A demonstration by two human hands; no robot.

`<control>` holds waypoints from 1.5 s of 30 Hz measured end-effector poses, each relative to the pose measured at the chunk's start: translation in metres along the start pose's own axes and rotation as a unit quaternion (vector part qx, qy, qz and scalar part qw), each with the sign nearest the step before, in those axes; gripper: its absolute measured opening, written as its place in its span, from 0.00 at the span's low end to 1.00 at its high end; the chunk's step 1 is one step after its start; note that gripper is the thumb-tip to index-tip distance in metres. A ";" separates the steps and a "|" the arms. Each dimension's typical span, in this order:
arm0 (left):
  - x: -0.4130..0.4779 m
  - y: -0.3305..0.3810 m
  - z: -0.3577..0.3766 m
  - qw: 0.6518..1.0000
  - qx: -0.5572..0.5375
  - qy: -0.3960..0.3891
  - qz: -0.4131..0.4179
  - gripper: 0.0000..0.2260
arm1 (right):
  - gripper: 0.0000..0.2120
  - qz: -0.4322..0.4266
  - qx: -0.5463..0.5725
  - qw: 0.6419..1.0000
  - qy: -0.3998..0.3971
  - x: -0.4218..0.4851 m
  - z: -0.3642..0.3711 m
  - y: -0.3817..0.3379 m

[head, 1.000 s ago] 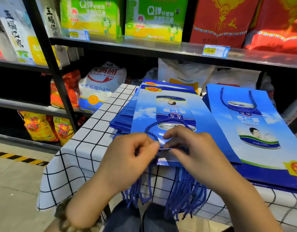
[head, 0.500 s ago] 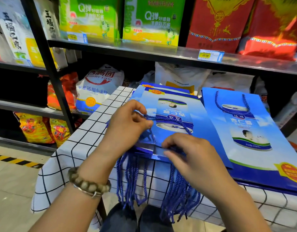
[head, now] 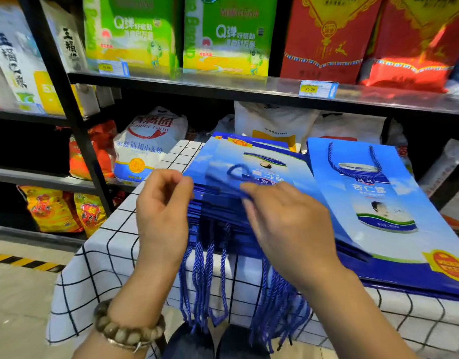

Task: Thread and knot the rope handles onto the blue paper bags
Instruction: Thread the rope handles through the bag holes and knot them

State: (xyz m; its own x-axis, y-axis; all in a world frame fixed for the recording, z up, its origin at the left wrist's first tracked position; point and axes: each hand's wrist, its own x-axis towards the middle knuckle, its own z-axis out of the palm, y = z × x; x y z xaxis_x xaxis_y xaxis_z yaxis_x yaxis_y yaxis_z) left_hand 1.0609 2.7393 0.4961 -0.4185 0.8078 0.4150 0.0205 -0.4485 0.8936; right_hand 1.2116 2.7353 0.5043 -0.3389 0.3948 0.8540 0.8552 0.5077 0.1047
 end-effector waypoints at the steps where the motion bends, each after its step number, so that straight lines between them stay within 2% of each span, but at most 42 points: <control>1: -0.004 0.002 0.001 0.999 -0.035 -0.020 -0.018 0.06 | 0.12 0.020 0.013 0.999 0.036 0.007 -0.004 0.001; 3: -0.013 0.008 0.008 0.989 -0.043 -0.136 -0.026 0.07 | 0.12 0.082 0.085 0.987 0.110 0.022 -0.013 0.000; 5: -0.016 0.017 0.020 0.964 0.027 -0.262 0.025 0.12 | 0.09 0.182 0.211 0.938 0.206 0.037 -0.022 -0.003; 6: -0.015 0.020 0.026 0.949 0.077 -0.296 0.069 0.16 | 0.07 0.236 0.290 0.892 0.253 0.044 -0.027 -0.004; 8: -0.007 0.024 0.034 0.930 0.160 -0.295 0.153 0.22 | 0.08 0.345 0.453 0.758 0.319 0.056 -0.033 -0.002; 10: 0.007 0.025 0.034 0.927 0.202 -0.248 0.197 0.24 | 0.12 0.437 0.569 0.621 0.316 0.057 -0.032 0.003; 11: 0.015 0.024 0.031 0.923 0.223 -0.233 0.209 0.24 | 0.13 0.477 0.597 0.578 0.285 0.053 -0.029 0.004; 13: 0.025 0.020 0.024 0.914 0.262 -0.221 0.216 0.22 | 0.12 0.543 0.623 0.520 0.215 0.038 -0.019 0.002; 15: 0.029 0.012 0.019 0.919 0.278 -0.229 0.161 0.16 | 0.10 0.576 0.627 0.494 0.177 0.019 -0.009 -0.002; 17: 0.027 0.002 0.016 0.918 0.286 -0.256 0.097 0.12 | 0.07 0.592 0.614 0.504 0.136 0.003 -0.001 -0.004; 21: 0.021 -0.013 0.011 0.871 0.351 -0.340 0.051 0.13 | 0.06 0.595 0.606 0.529 0.011 -0.015 0.001 0.003; 23: 0.021 -0.014 0.009 0.857 0.373 -0.354 0.041 0.14 | 0.05 0.595 0.564 0.568 -0.069 -0.020 -0.006 0.013; 25: 0.023 -0.012 0.007 0.859 0.368 -0.355 0.026 0.14 | 0.09 0.584 0.472 0.640 -0.161 -0.024 -0.018 0.026; 27: 0.024 -0.013 0.005 0.858 0.365 -0.361 0.017 0.12 | 0.14 0.524 0.352 0.743 -0.224 -0.025 -0.032 0.034; 30: 0.027 -0.014 0.004 0.833 0.400 -0.381 0.027 0.08 | 0.11 0.314 0.211 0.910 -0.169 -0.020 -0.038 0.029; 31: 0.028 -0.012 0.004 0.829 0.400 -0.390 0.022 0.09 | 0.07 0.221 0.163 0.945 -0.177 -0.016 -0.035 0.025; 32: 0.030 -0.010 0.004 0.828 0.394 -0.399 0.017 0.13 | 0.07 0.137 0.114 0.962 -0.204 -0.014 -0.029 0.019; 33: 0.030 -0.006 0.004 0.825 0.394 -0.404 0.014 0.17 | 0.12 0.066 0.083 0.966 -0.235 -0.016 -0.019 0.017; 35: 0.029 0.004 -0.002 0.801 0.448 -0.395 0.040 0.23 | 0.14 0.023 0.082 0.957 -0.278 -0.020 -0.002 0.015; 37: 0.024 0.016 -0.012 0.760 0.528 -0.375 0.055 0.23 | 0.11 0.063 0.101 0.953 -0.277 -0.015 0.003 0.014; 40: 0.015 0.026 -0.021 0.731 0.582 -0.350 0.063 0.15 | 0.09 0.092 0.090 0.956 -0.264 -0.006 0.001 0.006; 42: 0.014 0.027 -0.023 0.744 0.575 -0.334 0.070 0.10 | 0.11 0.101 0.087 0.948 -0.288 -0.003 0.005 0.002; 43: 0.015 0.027 -0.023 0.768 0.550 -0.323 0.061 0.08 | 0.12 0.109 0.100 0.947 -0.286 -0.004 0.006 0.000; 45: 0.018 0.029 -0.021 0.844 0.456 -0.283 0.023 0.08 | 0.13 0.134 0.124 0.948 -0.262 -0.005 0.006 -0.002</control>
State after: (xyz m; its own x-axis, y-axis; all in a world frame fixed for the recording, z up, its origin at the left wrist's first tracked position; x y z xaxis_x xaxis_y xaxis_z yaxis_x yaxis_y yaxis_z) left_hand 1.0347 2.7323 0.5257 0.0962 0.9667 0.2374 0.8222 -0.2115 0.5284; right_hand 1.2094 2.7374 0.4967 -0.3257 0.8281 0.4562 0.8415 0.4739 -0.2595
